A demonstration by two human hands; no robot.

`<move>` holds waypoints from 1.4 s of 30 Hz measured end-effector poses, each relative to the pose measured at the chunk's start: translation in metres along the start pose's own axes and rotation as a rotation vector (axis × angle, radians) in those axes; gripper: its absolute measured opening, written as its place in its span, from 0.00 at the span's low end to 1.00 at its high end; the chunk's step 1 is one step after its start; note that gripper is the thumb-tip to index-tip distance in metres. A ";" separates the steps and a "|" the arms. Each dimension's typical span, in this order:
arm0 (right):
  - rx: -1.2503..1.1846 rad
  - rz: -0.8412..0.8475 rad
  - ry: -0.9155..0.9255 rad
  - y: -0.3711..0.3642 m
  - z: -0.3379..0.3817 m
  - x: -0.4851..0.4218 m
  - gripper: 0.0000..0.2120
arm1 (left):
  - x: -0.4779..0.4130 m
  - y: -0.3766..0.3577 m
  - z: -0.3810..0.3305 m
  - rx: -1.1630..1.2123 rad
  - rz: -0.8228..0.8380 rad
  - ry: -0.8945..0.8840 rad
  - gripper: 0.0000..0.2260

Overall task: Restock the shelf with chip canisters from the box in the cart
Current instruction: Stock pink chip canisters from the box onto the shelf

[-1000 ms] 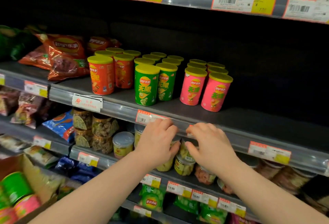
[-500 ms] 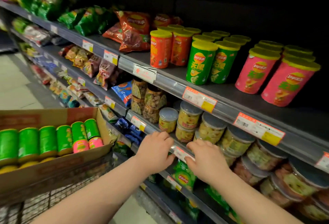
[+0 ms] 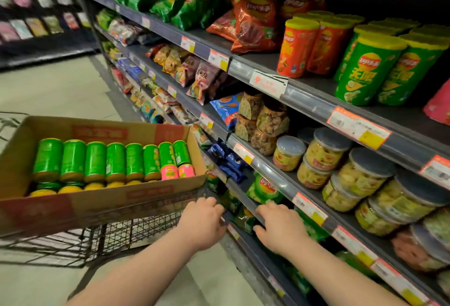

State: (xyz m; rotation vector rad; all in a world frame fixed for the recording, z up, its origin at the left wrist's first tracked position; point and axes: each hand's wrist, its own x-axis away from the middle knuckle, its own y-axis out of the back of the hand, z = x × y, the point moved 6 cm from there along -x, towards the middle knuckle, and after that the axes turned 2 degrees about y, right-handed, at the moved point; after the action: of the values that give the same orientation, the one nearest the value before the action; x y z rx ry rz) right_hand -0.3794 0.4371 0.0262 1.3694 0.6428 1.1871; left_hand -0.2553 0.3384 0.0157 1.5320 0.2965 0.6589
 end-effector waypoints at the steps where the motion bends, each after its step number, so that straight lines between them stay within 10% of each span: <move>1: 0.009 0.007 0.001 -0.002 0.009 -0.005 0.21 | 0.001 -0.004 0.010 0.006 0.004 0.003 0.19; 18: -0.001 0.089 0.003 -0.046 0.222 -0.107 0.20 | 0.052 -0.052 0.248 0.059 0.054 0.071 0.18; 42: -0.018 0.196 0.073 -0.041 0.222 -0.274 0.17 | -0.041 -0.060 0.329 0.187 0.103 0.207 0.18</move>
State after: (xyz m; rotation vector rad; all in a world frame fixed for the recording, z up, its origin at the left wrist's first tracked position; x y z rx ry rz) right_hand -0.2598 0.1121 -0.0516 1.4033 0.5566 1.4013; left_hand -0.0881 0.0507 -0.0359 1.6677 0.4483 0.8939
